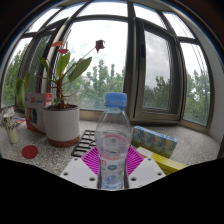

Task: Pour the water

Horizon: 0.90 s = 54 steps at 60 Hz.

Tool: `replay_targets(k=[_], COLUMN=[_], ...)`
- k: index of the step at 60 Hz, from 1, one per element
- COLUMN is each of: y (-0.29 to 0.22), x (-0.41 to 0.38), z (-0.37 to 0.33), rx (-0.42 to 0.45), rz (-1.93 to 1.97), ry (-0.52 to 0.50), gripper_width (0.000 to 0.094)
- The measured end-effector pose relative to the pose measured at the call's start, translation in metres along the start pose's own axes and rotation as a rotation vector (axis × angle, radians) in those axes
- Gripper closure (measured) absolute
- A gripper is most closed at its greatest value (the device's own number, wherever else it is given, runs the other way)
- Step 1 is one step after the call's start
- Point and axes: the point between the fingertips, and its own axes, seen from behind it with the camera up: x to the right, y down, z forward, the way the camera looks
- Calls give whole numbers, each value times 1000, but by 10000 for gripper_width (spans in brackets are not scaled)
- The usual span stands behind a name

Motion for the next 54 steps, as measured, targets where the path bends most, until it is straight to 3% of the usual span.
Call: replay_targets(k=[14, 27, 40, 46, 54], y=[-27, -126, -241, -270, -271], x=[3, -8, -104, -180, -270], z=[-12, -42, -61, -59, -44], rx=[27, 123, 230, 293, 353], rz=[-66, -367, -1001, -1338, -1724], ry=[103, 310, 509, 540, 500], gripper_width=[660, 661, 660, 659, 659])
